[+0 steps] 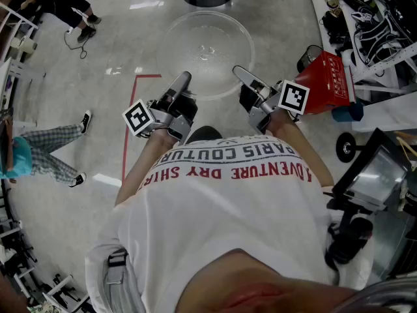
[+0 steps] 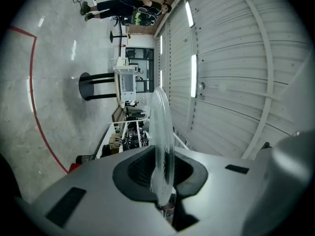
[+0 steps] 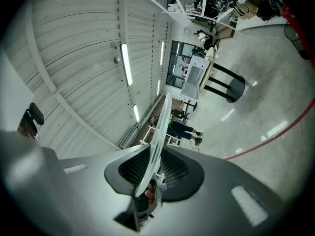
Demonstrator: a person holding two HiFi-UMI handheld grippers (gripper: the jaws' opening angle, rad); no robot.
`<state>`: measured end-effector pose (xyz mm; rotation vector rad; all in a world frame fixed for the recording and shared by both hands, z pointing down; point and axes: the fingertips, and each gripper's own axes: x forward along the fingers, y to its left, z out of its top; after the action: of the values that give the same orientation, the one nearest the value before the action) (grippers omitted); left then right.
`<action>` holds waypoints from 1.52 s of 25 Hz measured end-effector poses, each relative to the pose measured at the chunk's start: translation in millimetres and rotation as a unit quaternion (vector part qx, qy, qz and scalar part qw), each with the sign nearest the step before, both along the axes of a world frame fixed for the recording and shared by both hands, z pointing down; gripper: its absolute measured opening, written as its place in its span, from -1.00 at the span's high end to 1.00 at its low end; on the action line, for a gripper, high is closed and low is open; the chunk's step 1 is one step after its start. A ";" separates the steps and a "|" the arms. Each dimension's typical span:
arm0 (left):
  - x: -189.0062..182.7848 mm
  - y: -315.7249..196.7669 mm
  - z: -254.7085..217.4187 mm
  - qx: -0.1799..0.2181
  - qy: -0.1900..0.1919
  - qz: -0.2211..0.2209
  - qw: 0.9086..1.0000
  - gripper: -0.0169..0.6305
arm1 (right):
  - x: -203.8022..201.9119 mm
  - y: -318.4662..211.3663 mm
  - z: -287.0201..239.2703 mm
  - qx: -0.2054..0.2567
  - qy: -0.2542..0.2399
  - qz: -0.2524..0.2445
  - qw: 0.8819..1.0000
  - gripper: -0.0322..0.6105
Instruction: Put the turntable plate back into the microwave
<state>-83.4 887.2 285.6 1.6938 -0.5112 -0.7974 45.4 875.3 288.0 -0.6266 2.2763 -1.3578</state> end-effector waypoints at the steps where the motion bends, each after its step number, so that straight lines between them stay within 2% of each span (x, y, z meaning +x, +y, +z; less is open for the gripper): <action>1: 0.3 0.3 -0.4 0.000 0.000 0.000 1.000 0.87 | 0.4 0.1 -0.8 0.001 0.001 -0.001 1.000 0.74; 9: 2.1 7.3 -7.7 -0.002 0.007 -0.001 1.000 0.86 | 2.0 7.4 -11.4 0.005 -0.009 -0.004 1.000 0.74; 15: 2.9 -0.6 4.3 -0.005 0.015 0.004 1.000 0.85 | 3.2 1.0 -3.3 0.009 -0.011 0.000 1.000 0.74; 23: 11.4 -0.8 -12.5 0.000 0.001 0.018 1.000 0.85 | 12.0 4.9 -16.7 0.015 -0.014 0.013 1.000 0.74; 27: 28.6 -25.6 0.6 0.003 -0.009 0.023 1.000 0.85 | 29.3 -18.9 -0.4 0.015 -0.013 0.020 1.000 0.74; 31: 41.8 -62.0 11.6 -0.016 -0.008 0.026 1.000 0.85 | 41.6 -55.4 10.9 0.001 -0.019 0.022 1.000 0.74; 38: 27.9 -183.6 34.5 -0.044 -0.003 0.032 0.999 0.85 | 28.4 -174.3 32.0 -0.032 -0.015 0.033 0.999 0.74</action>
<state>-55.4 703.7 320.1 1.6238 -0.4857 -0.7138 73.8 701.1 320.0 -0.6930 2.1761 -1.4039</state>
